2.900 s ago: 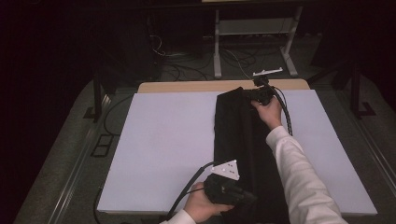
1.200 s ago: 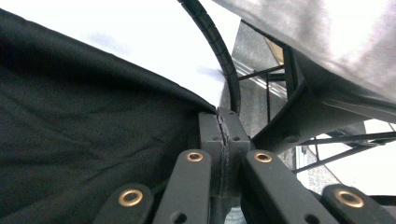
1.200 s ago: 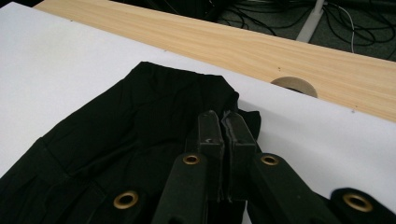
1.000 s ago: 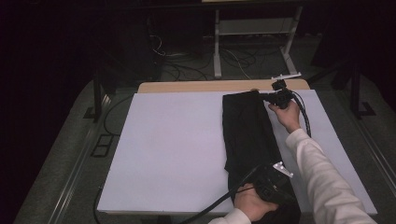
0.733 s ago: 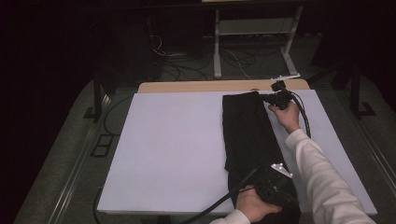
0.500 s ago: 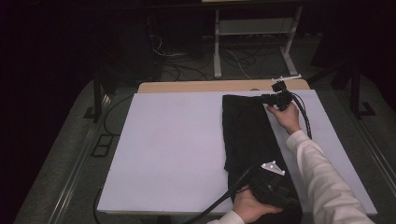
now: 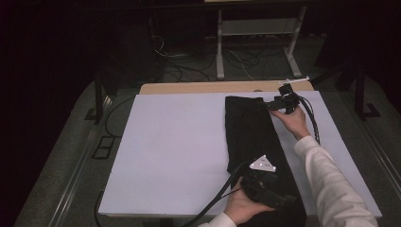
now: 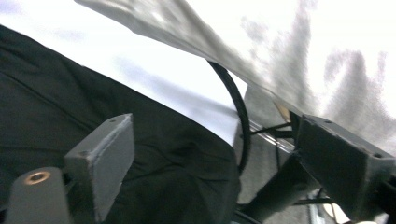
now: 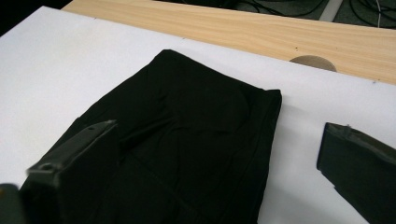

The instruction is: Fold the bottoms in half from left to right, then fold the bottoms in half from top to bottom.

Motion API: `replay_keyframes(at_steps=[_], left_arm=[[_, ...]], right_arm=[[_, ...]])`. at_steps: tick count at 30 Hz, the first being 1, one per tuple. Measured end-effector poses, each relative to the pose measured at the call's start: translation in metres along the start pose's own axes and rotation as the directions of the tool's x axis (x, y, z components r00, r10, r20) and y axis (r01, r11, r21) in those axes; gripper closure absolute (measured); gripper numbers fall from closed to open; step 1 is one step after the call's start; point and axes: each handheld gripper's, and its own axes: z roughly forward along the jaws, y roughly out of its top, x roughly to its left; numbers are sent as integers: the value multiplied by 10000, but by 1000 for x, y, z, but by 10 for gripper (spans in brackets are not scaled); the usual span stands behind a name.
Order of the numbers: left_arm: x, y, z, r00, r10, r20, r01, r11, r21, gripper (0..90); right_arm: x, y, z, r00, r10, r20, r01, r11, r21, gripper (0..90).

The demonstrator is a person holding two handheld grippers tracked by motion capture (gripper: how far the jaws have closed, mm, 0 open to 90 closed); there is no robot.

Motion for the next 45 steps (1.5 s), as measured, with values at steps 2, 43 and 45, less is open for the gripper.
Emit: replay_keyframes(at_steps=[2,43,45], left_arm=[[3,3,-6,9998,110,-156,-112,9999,-109,57],[62,37,-57,9699,992,-2223,-931,9949,375,0],[65,39,-60,9685,1002,-2278,-946,9949,355,0]], right_arm=[[1,0,-2,10000,-77,-17,77,10000,-58,0],[2,-13,-34,9979,-144,-630,131,9997,-206,0],[2,-14,-36,9978,-156,-644,143,9997,-209,0]])
